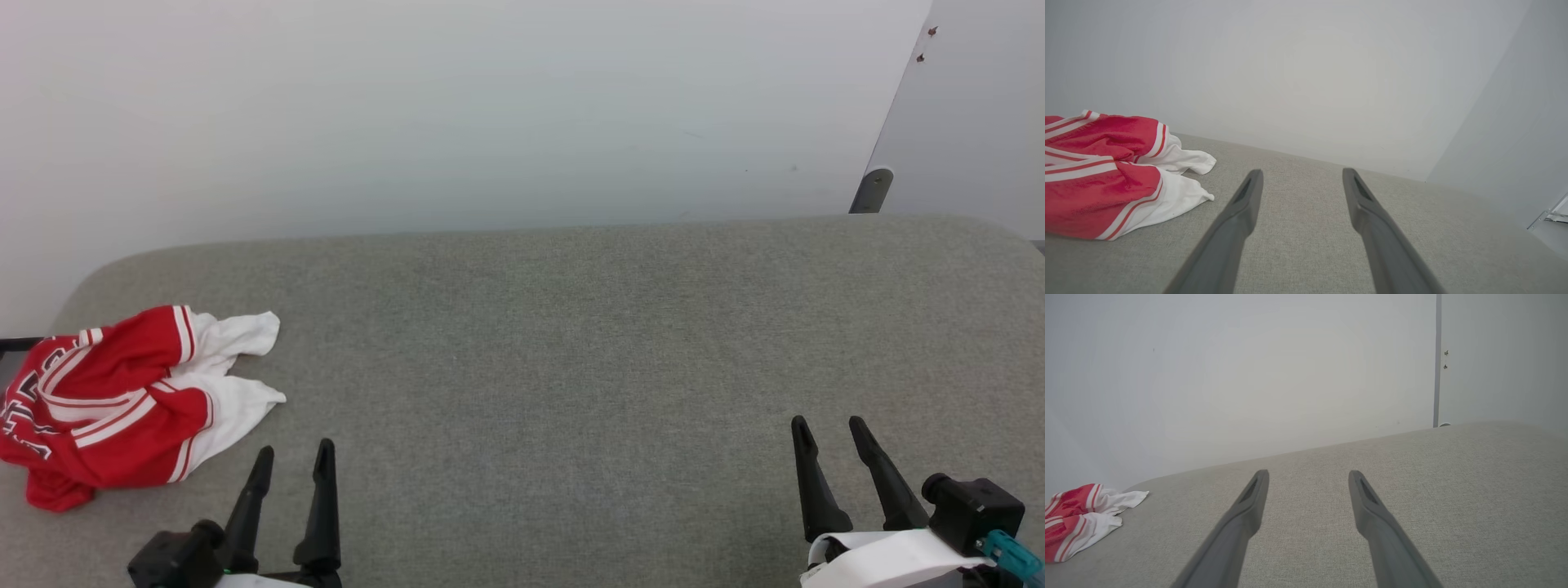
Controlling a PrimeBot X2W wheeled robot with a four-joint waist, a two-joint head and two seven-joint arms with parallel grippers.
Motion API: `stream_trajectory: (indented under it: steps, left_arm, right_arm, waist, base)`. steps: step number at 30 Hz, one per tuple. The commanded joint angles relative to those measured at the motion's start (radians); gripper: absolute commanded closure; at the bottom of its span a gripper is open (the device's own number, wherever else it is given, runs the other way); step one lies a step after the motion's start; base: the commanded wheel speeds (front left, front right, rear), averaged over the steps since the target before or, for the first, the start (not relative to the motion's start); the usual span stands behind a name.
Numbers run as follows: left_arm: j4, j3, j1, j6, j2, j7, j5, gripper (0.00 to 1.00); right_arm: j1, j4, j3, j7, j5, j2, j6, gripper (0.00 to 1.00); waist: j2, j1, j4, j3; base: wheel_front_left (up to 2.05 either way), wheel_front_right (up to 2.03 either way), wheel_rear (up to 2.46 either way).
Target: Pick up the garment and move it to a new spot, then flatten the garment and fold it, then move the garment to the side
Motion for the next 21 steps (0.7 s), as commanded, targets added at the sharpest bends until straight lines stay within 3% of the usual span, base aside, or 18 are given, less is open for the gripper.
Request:
stream_trajectory:
  steps: [1,21]
  left_arm:
    - [-0.010,-0.001,0.010,-0.004,0.005,-0.009,0.024,0.00]
    - [-0.013,-0.014,0.021,-0.006,0.008,-0.035,0.113,0.00]
  right_arm:
    - [0.002,-0.009,0.005,-0.011,-0.026,0.000,0.001,0.00]
    - [0.008,-0.016,0.007,-0.033,-0.133,0.000,0.001,0.00]
  waist:
    - [-0.0001,-0.0001,-0.001,-0.001]
    - [-0.0001,-0.0001,-0.005,-0.009]
  base:
    - [0.00,0.00,0.00]
    - [0.00,0.00,0.00]
